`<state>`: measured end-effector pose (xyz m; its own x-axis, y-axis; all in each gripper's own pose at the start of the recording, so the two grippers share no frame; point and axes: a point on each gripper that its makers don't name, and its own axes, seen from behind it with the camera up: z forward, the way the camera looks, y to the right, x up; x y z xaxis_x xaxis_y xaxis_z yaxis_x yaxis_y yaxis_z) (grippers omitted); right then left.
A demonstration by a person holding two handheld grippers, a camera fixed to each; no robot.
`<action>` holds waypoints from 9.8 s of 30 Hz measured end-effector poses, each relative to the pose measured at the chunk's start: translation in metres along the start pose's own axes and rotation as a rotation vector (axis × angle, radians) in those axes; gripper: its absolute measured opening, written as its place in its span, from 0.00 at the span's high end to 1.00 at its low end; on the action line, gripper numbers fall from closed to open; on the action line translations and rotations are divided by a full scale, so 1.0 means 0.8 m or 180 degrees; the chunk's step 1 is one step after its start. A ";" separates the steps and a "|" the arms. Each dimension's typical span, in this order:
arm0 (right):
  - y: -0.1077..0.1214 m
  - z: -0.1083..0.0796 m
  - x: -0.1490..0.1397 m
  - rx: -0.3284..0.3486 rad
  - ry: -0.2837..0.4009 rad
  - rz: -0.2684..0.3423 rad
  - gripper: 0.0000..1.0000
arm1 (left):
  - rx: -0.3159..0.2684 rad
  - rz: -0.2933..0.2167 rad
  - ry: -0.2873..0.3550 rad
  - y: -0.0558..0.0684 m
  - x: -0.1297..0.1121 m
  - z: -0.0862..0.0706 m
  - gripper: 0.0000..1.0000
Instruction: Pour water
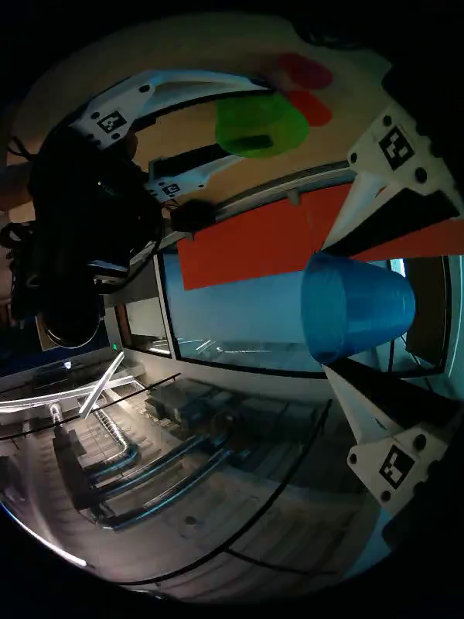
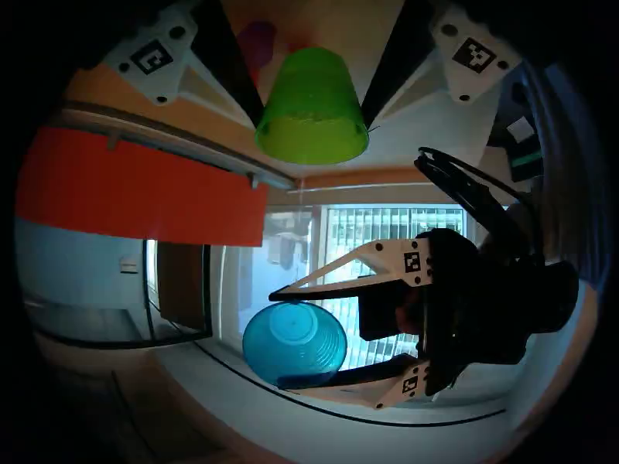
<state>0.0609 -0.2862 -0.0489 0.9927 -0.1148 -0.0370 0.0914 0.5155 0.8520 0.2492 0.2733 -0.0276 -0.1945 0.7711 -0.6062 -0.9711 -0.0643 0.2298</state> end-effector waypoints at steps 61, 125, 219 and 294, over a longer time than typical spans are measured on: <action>0.003 -0.026 0.028 -0.0127 0.0149 -0.0007 0.11 | -0.0103 -0.4511 -0.0120 0.032 -0.054 -0.025 0.12; 0.097 -0.112 -0.036 -0.0559 -0.0522 0.0309 0.11 | -0.1156 -0.4954 -0.1148 0.315 -0.078 -0.123 0.12; 0.080 -0.118 -0.251 -0.0338 -0.1869 0.0370 0.11 | -0.2503 -0.4915 -0.1969 0.483 -0.060 -0.220 0.05; 0.155 -0.250 -0.076 -0.2169 -0.0301 0.0309 0.00 | 0.0945 -0.5040 -0.1878 0.248 -0.186 -0.258 0.05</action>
<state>0.0277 -0.0453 -0.0451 0.9906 -0.0987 0.0947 0.0623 0.9419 0.3300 0.0568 0.0151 -0.0490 0.9962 0.0779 -0.0388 -0.0817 0.9909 -0.1074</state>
